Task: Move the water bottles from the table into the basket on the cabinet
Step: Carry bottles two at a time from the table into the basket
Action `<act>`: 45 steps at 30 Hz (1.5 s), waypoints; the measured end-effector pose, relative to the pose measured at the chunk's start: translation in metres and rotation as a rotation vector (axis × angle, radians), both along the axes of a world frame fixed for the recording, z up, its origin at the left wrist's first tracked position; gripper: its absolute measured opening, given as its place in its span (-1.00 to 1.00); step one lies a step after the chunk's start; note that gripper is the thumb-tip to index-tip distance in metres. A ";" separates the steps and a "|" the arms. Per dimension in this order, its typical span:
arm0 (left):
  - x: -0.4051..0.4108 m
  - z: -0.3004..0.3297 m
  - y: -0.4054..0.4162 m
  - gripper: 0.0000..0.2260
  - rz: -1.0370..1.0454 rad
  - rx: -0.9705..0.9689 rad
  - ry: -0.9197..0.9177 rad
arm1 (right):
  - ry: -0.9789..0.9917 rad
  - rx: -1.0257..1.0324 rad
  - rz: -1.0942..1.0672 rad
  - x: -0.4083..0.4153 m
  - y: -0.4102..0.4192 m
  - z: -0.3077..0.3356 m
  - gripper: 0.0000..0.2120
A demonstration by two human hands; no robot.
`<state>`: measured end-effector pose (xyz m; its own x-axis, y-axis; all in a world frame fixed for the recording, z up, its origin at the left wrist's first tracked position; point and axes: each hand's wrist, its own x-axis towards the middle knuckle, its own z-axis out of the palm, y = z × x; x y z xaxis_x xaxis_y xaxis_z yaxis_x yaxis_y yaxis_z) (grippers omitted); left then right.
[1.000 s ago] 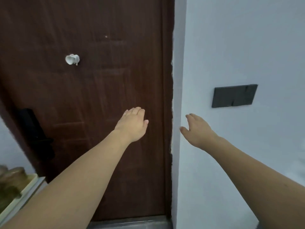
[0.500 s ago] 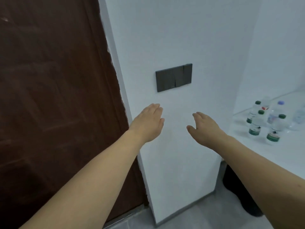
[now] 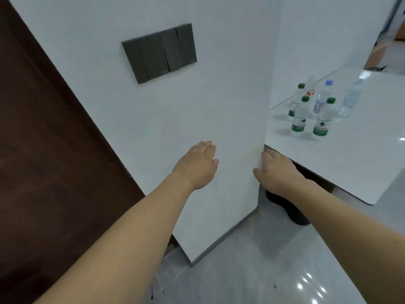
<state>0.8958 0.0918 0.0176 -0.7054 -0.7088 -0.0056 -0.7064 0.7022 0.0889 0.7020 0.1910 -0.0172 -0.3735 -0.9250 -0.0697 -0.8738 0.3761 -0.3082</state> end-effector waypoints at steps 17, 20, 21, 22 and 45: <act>-0.139 -0.062 -0.030 -0.53 -0.092 0.116 -0.090 | -0.086 0.081 -0.169 -0.121 -0.003 -0.063 -0.65; -0.149 -0.069 -0.042 -0.53 -0.092 0.134 -0.085 | -0.089 0.087 -0.171 -0.129 -0.015 -0.068 -0.63; -0.153 -0.071 -0.047 -0.52 -0.095 0.143 -0.084 | -0.091 0.091 -0.171 -0.131 -0.019 -0.070 -0.64; -0.157 -0.074 -0.051 -0.52 -0.099 0.154 -0.084 | -0.098 0.097 -0.173 -0.134 -0.024 -0.071 -0.65; -0.346 -0.071 -0.053 -0.54 0.069 0.236 0.002 | -0.108 0.171 -0.059 -0.335 -0.044 -0.063 -0.51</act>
